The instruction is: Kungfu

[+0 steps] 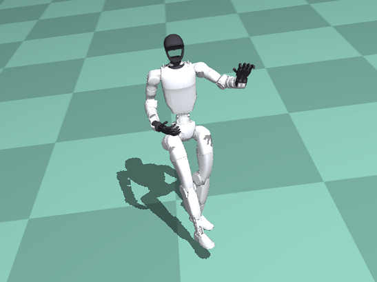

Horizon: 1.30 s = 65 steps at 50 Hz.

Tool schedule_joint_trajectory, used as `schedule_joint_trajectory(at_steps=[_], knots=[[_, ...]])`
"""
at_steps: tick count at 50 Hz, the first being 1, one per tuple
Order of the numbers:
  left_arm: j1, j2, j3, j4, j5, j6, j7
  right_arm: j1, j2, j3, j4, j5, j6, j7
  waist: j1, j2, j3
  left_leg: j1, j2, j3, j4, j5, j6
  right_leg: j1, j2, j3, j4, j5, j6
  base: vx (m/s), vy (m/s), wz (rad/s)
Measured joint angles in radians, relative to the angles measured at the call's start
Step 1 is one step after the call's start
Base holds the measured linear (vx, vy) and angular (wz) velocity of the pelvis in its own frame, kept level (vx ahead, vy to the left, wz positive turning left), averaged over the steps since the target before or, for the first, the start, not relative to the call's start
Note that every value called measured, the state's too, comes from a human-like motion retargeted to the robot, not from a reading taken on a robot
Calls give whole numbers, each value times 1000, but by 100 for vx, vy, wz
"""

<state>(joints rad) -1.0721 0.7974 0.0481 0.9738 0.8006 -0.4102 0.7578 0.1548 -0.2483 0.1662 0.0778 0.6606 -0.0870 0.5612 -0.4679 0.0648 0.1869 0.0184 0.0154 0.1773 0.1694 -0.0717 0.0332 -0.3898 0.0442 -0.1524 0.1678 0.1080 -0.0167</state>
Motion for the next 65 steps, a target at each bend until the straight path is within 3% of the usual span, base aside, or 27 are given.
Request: schedule_joint_trajectory(at_steps=[2, 3, 5, 7, 8, 10, 13, 15, 18, 23, 25, 27, 29, 30, 32, 33, 35, 37, 40, 43, 48, 50, 53, 55, 60, 63, 65], knots=[[-145, 118, -81, 372, 42, 202, -258, 303, -61, -85, -129, 195, 38, 31, -180, -12, 50, 9, 6, -80, 25, -7, 25, -116, -39, -34, -96, 51, 35, 12, -2, 153], [-177, 229, -186, 443, -29, 307, -533, 454, -82, -161, -181, 296, 69, 28, -234, -13, 67, 12, 12, -97, 39, -19, 43, -187, -51, -33, -151, 38, 80, 8, -11, 83], [-191, 300, -203, 472, -46, 444, -568, 615, -65, -234, -227, 348, 60, -2, -265, -31, 91, 43, 20, -93, 30, -23, 57, -262, -39, -11, -205, -7, 121, 6, -18, -17], [-164, 293, -140, 436, -7, 315, -357, 718, -38, -285, -275, 290, -59, -93, -227, -47, 110, 98, 16, -52, -6, -22, 64, -323, -5, -10, -204, -63, 115, 1, -14, -95], [-137, 293, -134, 410, 16, 187, -262, 753, -24, -311, -302, 233, -128, -144, -204, -47, 108, 118, 18, -26, -21, -22, 63, -344, -3, -32, -186, -70, 111, 4, -14, -51], [-100, 274, -131, 375, 104, 35, -69, 775, -19, -334, -358, 119, -240, -221, -203, -37, 93, 118, 21, -42, -28, -18, 71, -362, -34, -64, -148, -41, 108, 5, -12, 37], [-41, 227, -100, 343, 113, 99, -98, 683, -67, -295, -438, -15, -289, -262, -204, -16, 76, 76, 19, -81, -6, -8, 80, -329, -52, 9, -95, 6, 83, -1, 3, 50], [36, 203, -80, 242, 31, 165, -195, 562, -118, -262, -483, -84, -289, -299, -173, 4, 56, 29, 11, -96, 19, 1, 76, -273, -61, 50, -63, 2, 76, -2, 14, 5], [259, 159, -29, -96, -275, 227, -441, 275, -199, -182, -517, -260, -309, -460, -89, 28, -5, -71, -16, -120, 62, 22, 57, -132, -91, 33, 20, -62, 96, -4, 13, -2], [728, -79, -30, -632, -1100, 65, -981, -398, -336, -157, -463, -518, -234, -680, 107, 45, -152, -293, -36, -187, 152, 30, 13, 191, -89, -3, 174, -183, 139, -23, -1, 8], [940, -211, -56, -733, -1391, 121, -1251, -703, -396, -177, -336, -587, -224, -708, 190, 21, -190, -398, -58, -208, 223, 33, 2, 347, -90, -83, 194, -212, 137, -36, -20, 33], [1178, -323, -110, -761, -1512, 240, -1486, -971, -457, -198, -78, -736, -236, -744, 315, -23, -211, -506, -74, -199, 315, 18, -6, 491, -84, -141, 176, -244, 112, -38, -37, 3], [1405, -390, -118, -745, -1569, 324, -1603, -1248, -539, -137, 346, -940, -233, -838, 426, -93, -228, -626, -74, -158, 418, -23, 0, 596, -56, -143, 111, -238, 99, -51, -51, -26], [1509, -419, -116, -736, -1608, 344, -1605, -1379, -578, -105, 579, -1046, -218, -880, 483, -137, -224, -687, -68, -125, 473, -39, 7, 645, -45, -128, 62, -221, 114, -69, -50, -52], [1637, -471, -91, -733, -1775, 341, -1496, -1603, -698, 17, 977, -1206, 51, -793, 577, -227, -214, -828, -85, -91, 578, -52, 18, 688, -61, -114, -10, -167, 157, -66, -43, -62], [1694, -475, -52, -753, -1838, 319, -1444, -1705, -746, 97, 1117, -1282, 276, -662, 621, -257, -214, -887, -75, -78, 618, -66, 20, 684, -62, -85, -19, -216, 182, -55, -33, -52], [1766, -530, -30, -794, -1795, 227, -1355, -1837, -766, 116, 1240, -1475, 407, -534, 665, -256, -178, -972, -80, -93, 668, -72, 23, 652, -43, -87, -24, -401, 149, -61, -20, -3], [1775, -558, -36, -822, -1764, 209, -1350, -1868, -762, 120, 1183, -1405, 292, -622, 671, -222, -153, -1018, -57, -99, 713, -73, 31, 633, -31, -118, 1, -511, 119, -63, -9, -10], [1803, -563, -40, -854, -1724, 258, -1411, -1796, -689, 85, 1012, -1355, -48, -917, 603, -146, -150, -1074, 14, -92, 777, -76, 44, 609, 30, -110, 41, -662, 59, -31, 6, -14], [1821, -541, -19, -866, -1659, 295, -1465, -1734, -617, 70, 1011, -1374, -105, -1036, 530, -119, -166, -1078, 36, -82, 756, -46, 53, 591, 57, -112, 60, -693, 19, -14, 6, 15], [1767, -498, 15, -853, -1613, 299, -1476, -1633, -605, 28, 998, -1318, -49, -950, 535, -136, -160, -1017, 70, -29, 658, -23, 36, 579, 50, -89, 37, -581, 22, -1, -3, -17], [1734, -491, 45, -830, -1585, 299, -1461, -1589, -612, 11, 983, -1295, -96, -985, 535, -149, -163, -983, 90, 10, 615, -46, 35, 577, 40, -84, 17, -502, 38, 18, -2, -15], [1667, -486, 106, -781, -1534, 310, -1409, -1529, -607, 3, 963, -1245, -146, -1002, 501, -169, -184, -925, 144, 135, 585, -129, 101, 575, 15, -90, -16, -357, 75, 35, 4, 9], [1605, -467, 152, -738, -1489, 304, -1343, -1483, -596, -8, 937, -1199, -186, -992, 487, -174, -199, -875, 166, 190, 551, -122, 71, 585, -1, -105, -35, -240, 117, 41, 6, -6], [1369, -352, 233, -567, -1207, 172, -1198, -1334, -519, -49, 825, -981, -381, -896, 467, -184, -231, -766, 97, 141, 451, -100, 4, 605, -45, -116, -8, 112, 278, 59, 3, -3], [1161, -296, 220, -392, -972, 81, -1125, -1244, -408, -52, 703, -740, -447, -776, 405, -132, -240, -662, 103, 78, 370, -114, -25, 566, -4, -126, 116, 298, 278, 70, -2, 46], [1009, -278, 175, -271, -897, 53, -1089, -1199, -314, -18, 605, -564, -477, -687, 346, -97, -229, -570, 101, 42, 306, -114, -36, 513, 44, -77, 225, 263, 278, 66, 1, 83]])
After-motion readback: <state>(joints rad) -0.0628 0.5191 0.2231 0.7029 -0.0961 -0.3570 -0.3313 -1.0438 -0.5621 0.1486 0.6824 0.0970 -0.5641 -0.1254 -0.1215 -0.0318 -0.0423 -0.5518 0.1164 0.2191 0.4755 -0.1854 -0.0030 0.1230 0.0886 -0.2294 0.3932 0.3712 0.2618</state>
